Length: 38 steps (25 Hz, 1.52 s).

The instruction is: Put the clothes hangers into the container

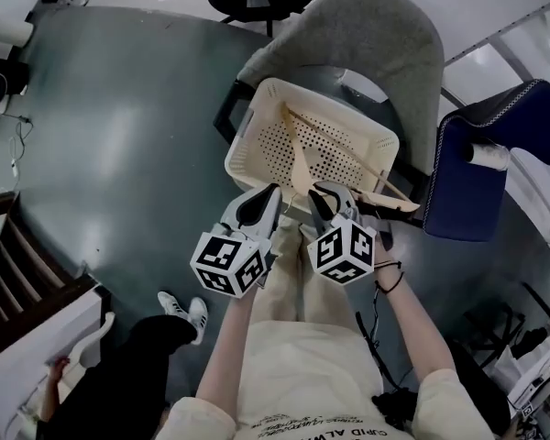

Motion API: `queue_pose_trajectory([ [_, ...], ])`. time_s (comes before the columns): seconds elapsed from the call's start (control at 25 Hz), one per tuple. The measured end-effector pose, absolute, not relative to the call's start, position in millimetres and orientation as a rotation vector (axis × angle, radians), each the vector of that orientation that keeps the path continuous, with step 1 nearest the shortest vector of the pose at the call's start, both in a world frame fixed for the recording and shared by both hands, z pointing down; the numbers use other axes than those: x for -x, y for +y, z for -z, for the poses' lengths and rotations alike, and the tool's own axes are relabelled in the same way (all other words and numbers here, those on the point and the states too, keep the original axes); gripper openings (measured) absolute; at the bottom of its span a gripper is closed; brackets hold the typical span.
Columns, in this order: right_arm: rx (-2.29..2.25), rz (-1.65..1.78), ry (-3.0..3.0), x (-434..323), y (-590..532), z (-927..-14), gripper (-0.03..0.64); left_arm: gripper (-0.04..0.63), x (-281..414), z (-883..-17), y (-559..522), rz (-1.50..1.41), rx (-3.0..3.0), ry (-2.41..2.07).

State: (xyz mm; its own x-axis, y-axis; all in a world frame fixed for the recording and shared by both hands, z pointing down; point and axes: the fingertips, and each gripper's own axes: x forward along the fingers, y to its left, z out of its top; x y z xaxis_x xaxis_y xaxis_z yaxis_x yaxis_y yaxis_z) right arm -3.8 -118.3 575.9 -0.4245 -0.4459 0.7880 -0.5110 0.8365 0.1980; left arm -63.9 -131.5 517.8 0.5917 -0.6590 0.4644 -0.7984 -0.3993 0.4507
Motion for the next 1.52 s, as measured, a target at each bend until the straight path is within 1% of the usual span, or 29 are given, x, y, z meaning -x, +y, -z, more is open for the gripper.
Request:
queue_pose_trajectory([
  [0.16,-0.8,-0.239,-2.118,-2,-121,-553,0.017,0.023,58,-499,-129,-0.254,-2.213,-1.136],
  [0.32,-0.892,-0.439,-2.176,-8,-124,-527,0.015,0.023,52,-479,-129,-0.25,-2.258,-1.113],
  [0.64,-1.051,-0.653,-2.336,-19,-138,-466,0.005,0.023,45,-435,-135,-0.241,-2.357,-1.087],
  [1.16,-1.411,-0.714,-2.534,-59,-164,-359,0.003,0.023,48,-343,-168,-0.138,-2.542,-1.159],
  [1.52,-1.536,-0.583,-2.609,-73,-177,-308,0.003,0.023,50,-294,-173,-0.084,-2.654,-1.194],
])
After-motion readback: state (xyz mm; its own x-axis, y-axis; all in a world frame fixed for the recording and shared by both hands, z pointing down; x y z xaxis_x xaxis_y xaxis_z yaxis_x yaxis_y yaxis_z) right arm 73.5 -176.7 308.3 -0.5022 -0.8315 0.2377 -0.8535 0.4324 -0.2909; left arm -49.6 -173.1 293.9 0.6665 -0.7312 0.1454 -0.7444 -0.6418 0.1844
